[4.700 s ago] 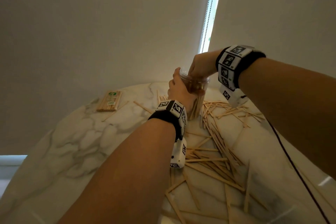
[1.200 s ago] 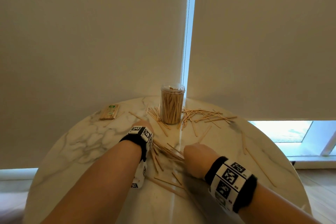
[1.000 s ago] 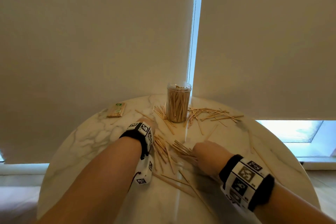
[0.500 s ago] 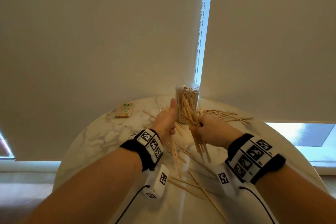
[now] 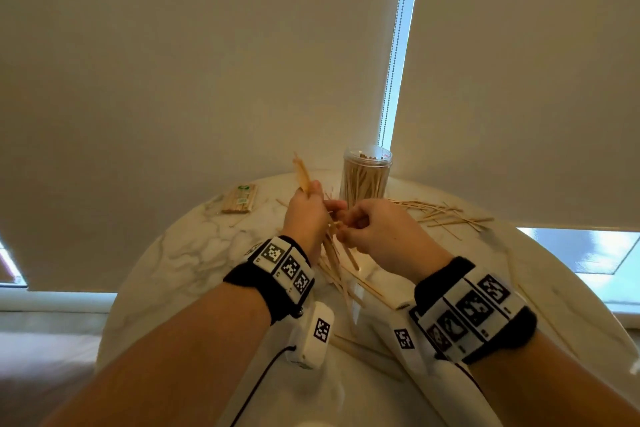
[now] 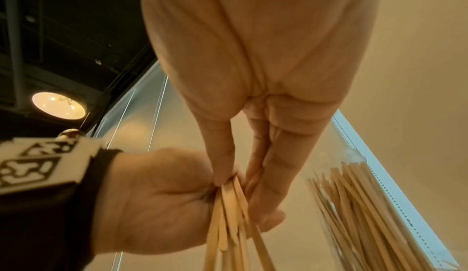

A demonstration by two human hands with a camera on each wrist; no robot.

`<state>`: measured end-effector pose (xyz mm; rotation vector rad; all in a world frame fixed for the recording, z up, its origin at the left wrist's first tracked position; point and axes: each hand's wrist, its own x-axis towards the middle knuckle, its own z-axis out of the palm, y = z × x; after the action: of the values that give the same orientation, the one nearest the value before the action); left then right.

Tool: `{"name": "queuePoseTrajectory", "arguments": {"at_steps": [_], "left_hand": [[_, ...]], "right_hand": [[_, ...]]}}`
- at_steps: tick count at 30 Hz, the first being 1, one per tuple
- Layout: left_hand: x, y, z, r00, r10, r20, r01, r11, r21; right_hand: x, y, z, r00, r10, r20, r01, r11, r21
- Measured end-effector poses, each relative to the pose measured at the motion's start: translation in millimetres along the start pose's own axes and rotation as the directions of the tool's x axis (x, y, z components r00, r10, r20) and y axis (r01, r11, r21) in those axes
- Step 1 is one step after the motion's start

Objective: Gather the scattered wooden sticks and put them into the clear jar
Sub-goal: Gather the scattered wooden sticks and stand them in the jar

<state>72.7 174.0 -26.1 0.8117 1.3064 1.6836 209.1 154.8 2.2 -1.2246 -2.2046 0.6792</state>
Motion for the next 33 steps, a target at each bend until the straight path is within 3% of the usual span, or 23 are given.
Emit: {"name": "queuePoseTrajectory", "arguments": {"at_steps": [2,3,9,12,14,16,17,19,20,22,25,27,30,33], "left_hand": [[-7,11,-8,0.998,0.051,0.029,-0.045,0.985,-0.164],[-11,14,-11,0.994,0.090,0.060,-0.079,0.983,-0.168],[-54,22,-8,0.921,0.231,0.313,-0.305,0.928,0.213],[-64,17,-3,0.894,0.246,0.374,-0.399,0.818,0.415],[-66,15,3,0.874,0.161,0.459,-0.422,0.720,0.550],[-72,19,12,0.899,0.095,0.428,-0.392,0.610,0.689],[-73,20,14,0.894,0.117,0.433,-0.409,0.609,0.680],[-76,24,13,0.861,0.131,0.492,-0.396,0.779,0.487],[-74,26,11,0.878,0.167,0.449,-0.336,0.882,0.330],[-60,30,8,0.926,0.209,0.314,-0.236,0.970,0.052],[-48,44,8,0.972,0.198,0.123,-0.147,0.930,-0.338],[-48,49,9,0.977,0.203,0.070,-0.148,0.873,-0.464],[-53,41,15,0.969,0.224,0.100,-0.160,0.886,-0.436],[-57,35,20,0.966,0.204,0.156,-0.137,0.923,-0.360]], "right_hand": [[-8,5,-1,1.000,-0.010,-0.026,0.010,1.000,-0.001],[-11,6,-1,0.999,-0.019,-0.045,0.020,1.000,0.021],[-17,-15,-21,0.955,-0.024,-0.294,0.143,0.910,0.390],[-20,-25,-30,0.892,-0.073,-0.446,0.253,0.898,0.359],[-22,-28,-29,0.936,-0.166,-0.310,0.230,0.955,0.185],[-23,-25,-21,0.976,-0.196,-0.094,0.193,0.980,-0.041],[-22,-22,-19,0.978,-0.193,-0.082,0.190,0.981,-0.037],[-22,-17,-22,0.968,-0.164,-0.190,0.198,0.965,0.173],[-22,-14,-24,0.957,-0.142,-0.253,0.205,0.947,0.247],[-23,-5,-29,0.966,-0.092,-0.240,0.150,0.960,0.235],[-30,3,-23,0.992,-0.016,0.122,0.014,1.000,0.018],[-30,4,-15,0.973,0.007,0.229,-0.023,0.997,0.067],[-22,7,-2,0.999,-0.004,0.052,-0.009,0.972,0.234],[-19,14,0,0.986,-0.019,-0.163,0.057,0.971,0.232]]}}
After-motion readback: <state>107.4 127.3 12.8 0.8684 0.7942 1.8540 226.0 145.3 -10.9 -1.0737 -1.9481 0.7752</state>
